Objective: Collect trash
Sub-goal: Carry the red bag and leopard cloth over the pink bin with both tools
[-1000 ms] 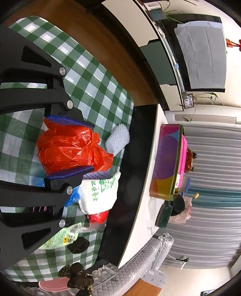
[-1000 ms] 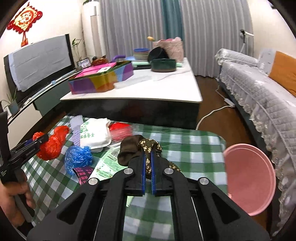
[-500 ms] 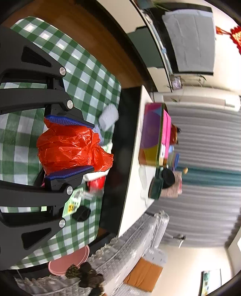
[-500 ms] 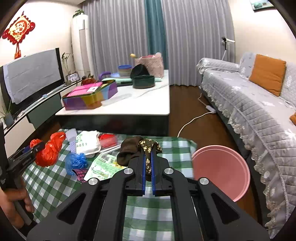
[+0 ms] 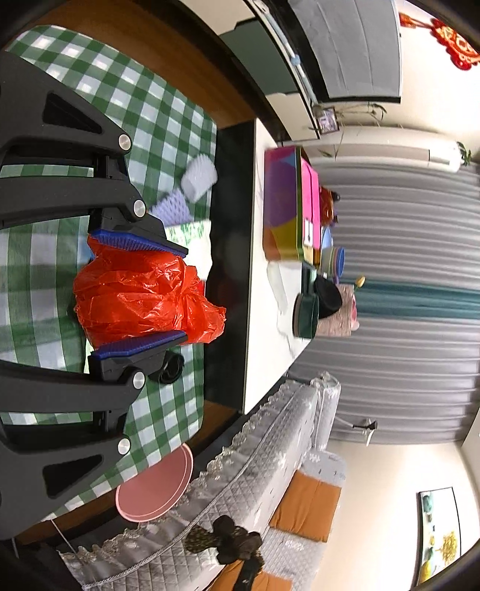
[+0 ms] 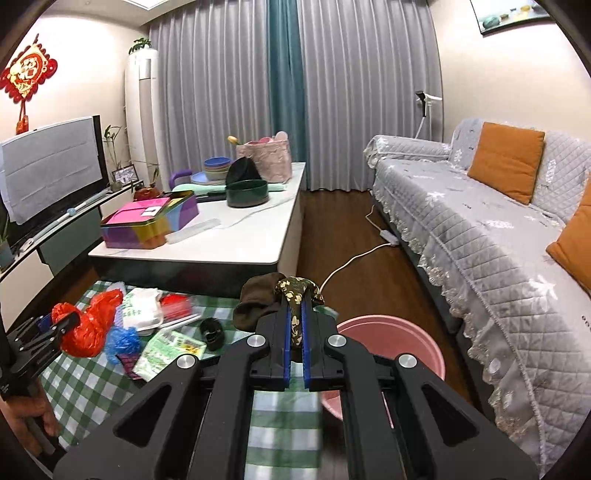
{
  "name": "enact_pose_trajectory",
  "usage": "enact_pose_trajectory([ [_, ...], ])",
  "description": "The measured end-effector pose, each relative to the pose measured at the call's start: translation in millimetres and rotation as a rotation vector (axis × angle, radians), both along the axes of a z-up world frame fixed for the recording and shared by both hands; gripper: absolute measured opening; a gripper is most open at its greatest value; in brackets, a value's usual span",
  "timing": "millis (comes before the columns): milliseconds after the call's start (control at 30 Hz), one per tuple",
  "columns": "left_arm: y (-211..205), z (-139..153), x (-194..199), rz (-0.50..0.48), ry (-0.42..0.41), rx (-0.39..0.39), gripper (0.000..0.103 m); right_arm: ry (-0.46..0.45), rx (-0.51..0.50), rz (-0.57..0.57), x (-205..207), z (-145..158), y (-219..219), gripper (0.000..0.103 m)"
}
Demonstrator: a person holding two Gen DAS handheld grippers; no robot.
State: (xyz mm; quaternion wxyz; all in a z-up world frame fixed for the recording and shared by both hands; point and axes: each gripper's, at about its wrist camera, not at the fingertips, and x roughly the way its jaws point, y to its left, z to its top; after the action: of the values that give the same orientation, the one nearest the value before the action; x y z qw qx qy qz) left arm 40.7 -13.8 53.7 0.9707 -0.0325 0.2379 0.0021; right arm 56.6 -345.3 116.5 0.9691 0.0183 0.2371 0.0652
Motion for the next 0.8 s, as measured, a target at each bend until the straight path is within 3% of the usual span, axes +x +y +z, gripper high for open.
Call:
enact_pose_trajectory([
  [400, -59, -9, 12, -0.161, -0.013, 0.032, 0.039, -0.026, -0.019, -0.050, 40, -17, -61, 0.005],
  [533, -83, -13, 18, -0.220, -0.012, 0.049, 0.039, 0.013, 0.083, -0.128, 52, -38, -91, 0.005],
  [633, -96, -17, 26, -0.246, 0.001, 0.052, 0.039, -0.004, 0.012, -0.122, 61, -40, -92, 0.005],
  [800, -116, -23, 45, -0.277, 0.025, 0.053, 0.039, 0.013, 0.040, -0.132, 70, -46, -105, 0.005],
])
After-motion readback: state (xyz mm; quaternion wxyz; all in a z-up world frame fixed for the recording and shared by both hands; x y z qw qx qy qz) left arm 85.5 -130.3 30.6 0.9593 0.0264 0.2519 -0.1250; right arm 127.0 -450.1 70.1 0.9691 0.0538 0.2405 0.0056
